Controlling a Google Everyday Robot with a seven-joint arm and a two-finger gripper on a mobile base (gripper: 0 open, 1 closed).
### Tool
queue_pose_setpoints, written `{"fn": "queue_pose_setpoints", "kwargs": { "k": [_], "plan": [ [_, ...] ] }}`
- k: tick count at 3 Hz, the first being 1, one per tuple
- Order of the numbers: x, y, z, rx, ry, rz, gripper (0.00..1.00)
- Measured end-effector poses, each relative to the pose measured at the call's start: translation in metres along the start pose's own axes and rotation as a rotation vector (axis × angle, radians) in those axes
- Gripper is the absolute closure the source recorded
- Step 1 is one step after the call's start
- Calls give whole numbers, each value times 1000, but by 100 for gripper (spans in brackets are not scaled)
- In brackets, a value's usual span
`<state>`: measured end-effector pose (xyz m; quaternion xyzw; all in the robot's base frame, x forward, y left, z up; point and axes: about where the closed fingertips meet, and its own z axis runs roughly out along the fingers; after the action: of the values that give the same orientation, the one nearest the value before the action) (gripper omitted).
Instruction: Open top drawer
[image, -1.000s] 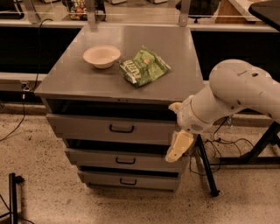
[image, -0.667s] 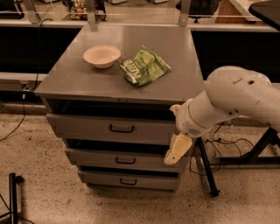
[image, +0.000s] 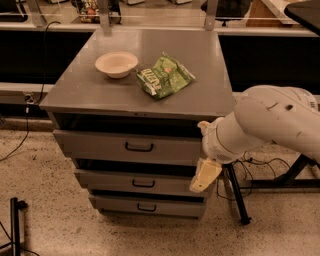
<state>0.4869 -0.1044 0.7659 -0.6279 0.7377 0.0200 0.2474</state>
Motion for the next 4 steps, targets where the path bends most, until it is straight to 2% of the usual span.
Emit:
{"fn": "queue_pose_setpoints", "kwargs": {
  "k": [1,2,3,4],
  "plan": [
    [-10,-2,22,-33,-19,-16,0],
    [-37,-4,55,-36,-58,-70,0],
    [-55,-6,78,12,-43,-115,0],
    [-44,-6,77,65,-13,-131,0]
  ]
}}
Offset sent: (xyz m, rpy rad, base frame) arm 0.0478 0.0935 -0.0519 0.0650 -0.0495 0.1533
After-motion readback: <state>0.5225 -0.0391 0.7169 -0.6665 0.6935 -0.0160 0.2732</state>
